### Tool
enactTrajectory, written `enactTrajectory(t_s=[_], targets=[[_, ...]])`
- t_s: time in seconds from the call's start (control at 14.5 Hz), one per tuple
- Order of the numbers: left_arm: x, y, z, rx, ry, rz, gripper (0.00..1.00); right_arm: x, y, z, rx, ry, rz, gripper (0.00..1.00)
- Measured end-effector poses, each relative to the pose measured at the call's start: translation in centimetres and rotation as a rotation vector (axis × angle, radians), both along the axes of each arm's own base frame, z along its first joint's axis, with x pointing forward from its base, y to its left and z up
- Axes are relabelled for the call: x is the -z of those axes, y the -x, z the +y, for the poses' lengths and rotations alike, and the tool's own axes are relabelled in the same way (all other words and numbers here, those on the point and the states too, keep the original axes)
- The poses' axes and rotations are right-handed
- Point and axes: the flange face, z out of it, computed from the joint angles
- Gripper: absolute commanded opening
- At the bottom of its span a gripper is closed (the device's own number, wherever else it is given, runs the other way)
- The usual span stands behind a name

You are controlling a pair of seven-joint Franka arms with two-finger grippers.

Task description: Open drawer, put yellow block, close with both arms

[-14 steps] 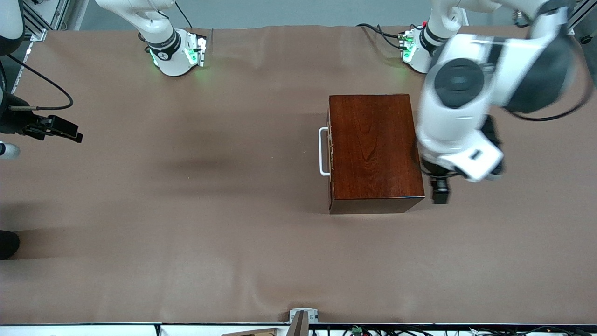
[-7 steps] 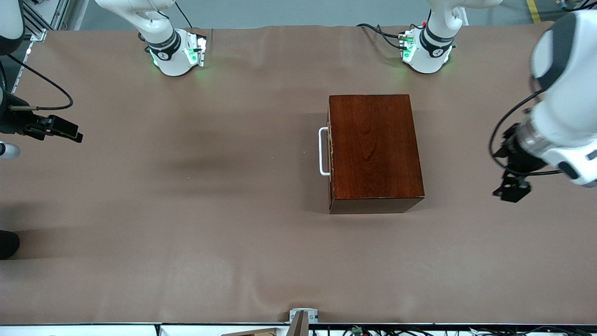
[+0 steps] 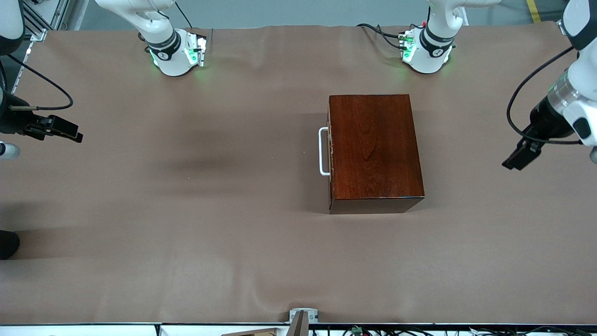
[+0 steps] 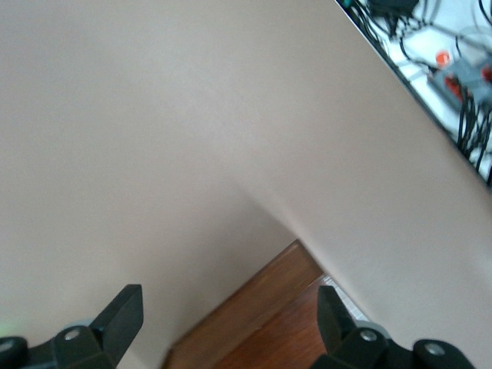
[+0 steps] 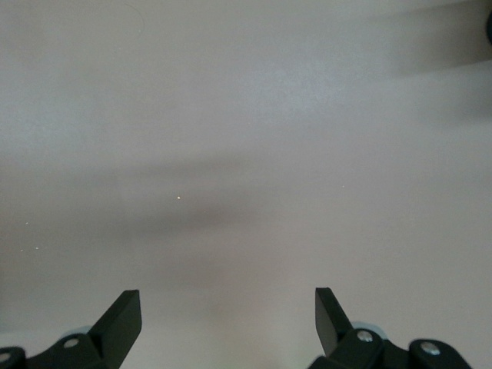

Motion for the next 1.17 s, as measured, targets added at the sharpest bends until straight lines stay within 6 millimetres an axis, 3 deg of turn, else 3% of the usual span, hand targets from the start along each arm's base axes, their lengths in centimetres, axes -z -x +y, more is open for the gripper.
enactTrajectory(t_s=[0.35,0.62,0.83,1.17], targets=[[-0.1,2.7,2.8,0.336,-0.002,0.055,1.0,0.0,0.0,0.0,0.0,0.0,0.0,1.0],[0.5,3.5,4.4,0.651,0.006,0.133,1.0,0.0,0.0,0.0,0.0,0.0,0.0,1.0],[0.4,3.9,4.3,0.791,0.009,0.164,1.0,0.0,0.0,0.0,0.0,0.0,0.0,1.0],[-1.8,3.5,2.7,0.832,0.036,0.149,1.0,0.0,0.0,0.0,0.0,0.0,0.0,1.0]])
